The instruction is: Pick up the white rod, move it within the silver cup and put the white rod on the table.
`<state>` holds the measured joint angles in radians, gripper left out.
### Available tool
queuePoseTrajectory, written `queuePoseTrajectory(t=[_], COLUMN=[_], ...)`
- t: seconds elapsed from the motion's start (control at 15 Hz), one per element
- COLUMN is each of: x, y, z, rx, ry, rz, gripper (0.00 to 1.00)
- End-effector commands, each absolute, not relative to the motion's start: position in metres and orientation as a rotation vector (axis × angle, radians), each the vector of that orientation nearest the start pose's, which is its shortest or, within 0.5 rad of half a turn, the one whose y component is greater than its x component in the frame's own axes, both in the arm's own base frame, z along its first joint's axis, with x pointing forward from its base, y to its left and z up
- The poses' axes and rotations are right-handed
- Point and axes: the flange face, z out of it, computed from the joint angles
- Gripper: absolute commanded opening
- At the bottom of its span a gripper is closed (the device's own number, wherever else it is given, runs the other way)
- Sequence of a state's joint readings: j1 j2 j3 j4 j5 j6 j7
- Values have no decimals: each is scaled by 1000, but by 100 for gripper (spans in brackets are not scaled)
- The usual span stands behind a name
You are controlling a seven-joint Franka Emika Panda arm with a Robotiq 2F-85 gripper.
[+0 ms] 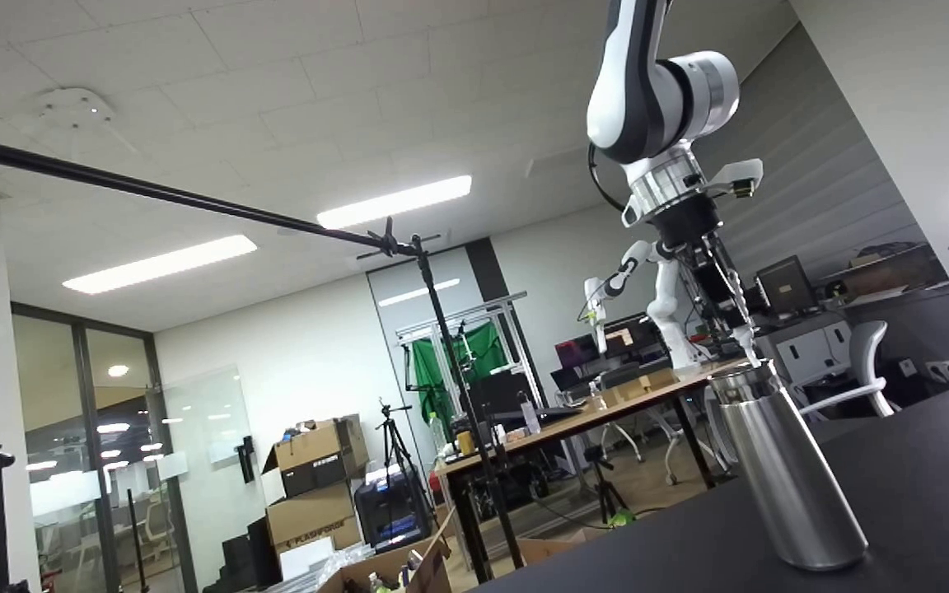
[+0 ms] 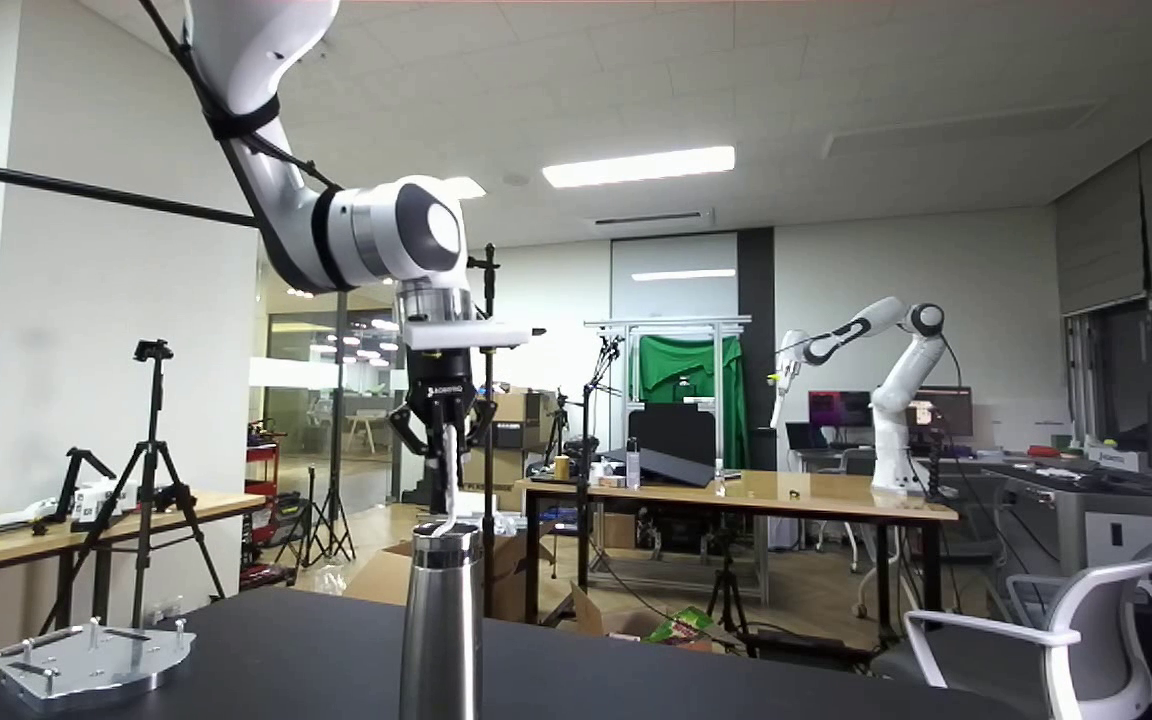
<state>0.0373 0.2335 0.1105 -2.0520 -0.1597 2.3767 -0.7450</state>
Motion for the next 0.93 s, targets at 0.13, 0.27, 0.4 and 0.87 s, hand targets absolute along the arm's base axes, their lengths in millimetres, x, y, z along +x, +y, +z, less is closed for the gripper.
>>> queuePoseTrajectory(t=[0.13,0.27,0.4,0.87], x=[594,593,592,587], y=[83,81,77,74], z=[396,392,377,305], rx=[-2906,-2902,-2890,-2889], ry=[-1550,-1528,-1477,-1294], rz=[-203,-184,-190,-62], gripper=[4,4,4,4])
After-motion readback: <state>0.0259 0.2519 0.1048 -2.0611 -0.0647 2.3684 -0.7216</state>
